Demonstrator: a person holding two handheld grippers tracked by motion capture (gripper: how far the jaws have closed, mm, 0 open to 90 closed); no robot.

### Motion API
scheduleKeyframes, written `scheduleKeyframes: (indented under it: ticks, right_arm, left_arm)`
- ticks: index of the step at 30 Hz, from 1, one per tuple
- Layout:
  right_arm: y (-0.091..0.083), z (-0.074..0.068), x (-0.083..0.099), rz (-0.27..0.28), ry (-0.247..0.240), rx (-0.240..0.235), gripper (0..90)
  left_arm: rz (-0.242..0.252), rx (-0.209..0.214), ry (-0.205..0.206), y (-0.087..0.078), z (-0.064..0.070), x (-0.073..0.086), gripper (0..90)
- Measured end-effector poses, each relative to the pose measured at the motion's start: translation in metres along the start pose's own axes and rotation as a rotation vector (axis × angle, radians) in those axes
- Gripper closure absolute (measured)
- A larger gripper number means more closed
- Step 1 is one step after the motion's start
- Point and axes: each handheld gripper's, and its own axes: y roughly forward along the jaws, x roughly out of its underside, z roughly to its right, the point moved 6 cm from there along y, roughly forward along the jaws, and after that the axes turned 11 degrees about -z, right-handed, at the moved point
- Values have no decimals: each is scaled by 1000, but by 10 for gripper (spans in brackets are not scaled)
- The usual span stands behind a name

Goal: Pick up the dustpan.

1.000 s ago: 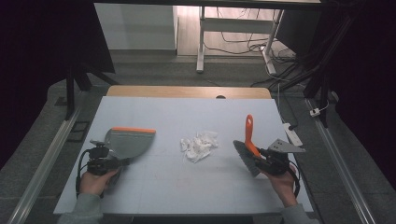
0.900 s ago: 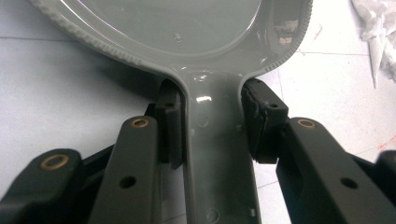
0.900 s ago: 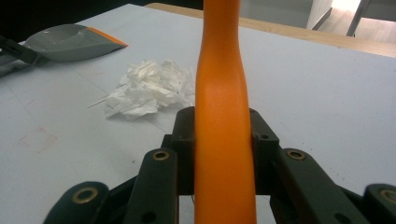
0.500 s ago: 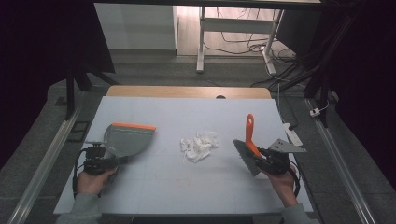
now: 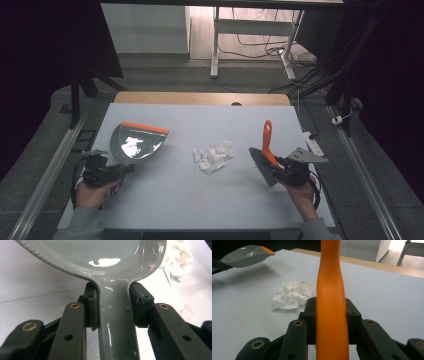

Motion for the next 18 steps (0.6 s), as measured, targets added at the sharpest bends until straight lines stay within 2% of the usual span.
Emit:
scheduleKeyframes:
  ticks: [6,11,12,14,15,16,18]
  right_arm:
    - [1,1,-1,3,9,-2,703]
    - [8,1,-7,16,36,-6,703]
    - [9,0,-9,19,38,-5,702]
    - [11,-2,-12,28,38,-8,703]
    - [11,-2,-14,29,34,-5,703]
    - [11,-2,-14,29,34,-5,703]
    - [12,-4,-16,32,31,-1,703]
  left_arm:
    - [14,11,54,-5,1,1,623]
    - [21,31,106,-12,5,3,623]
    - [21,31,106,-12,5,3,622]
    - [21,46,132,-14,7,3,623]
    - [19,54,166,-16,10,4,623]
    - [19,54,166,-16,10,4,623]
    - [12,57,209,-18,12,5,623]
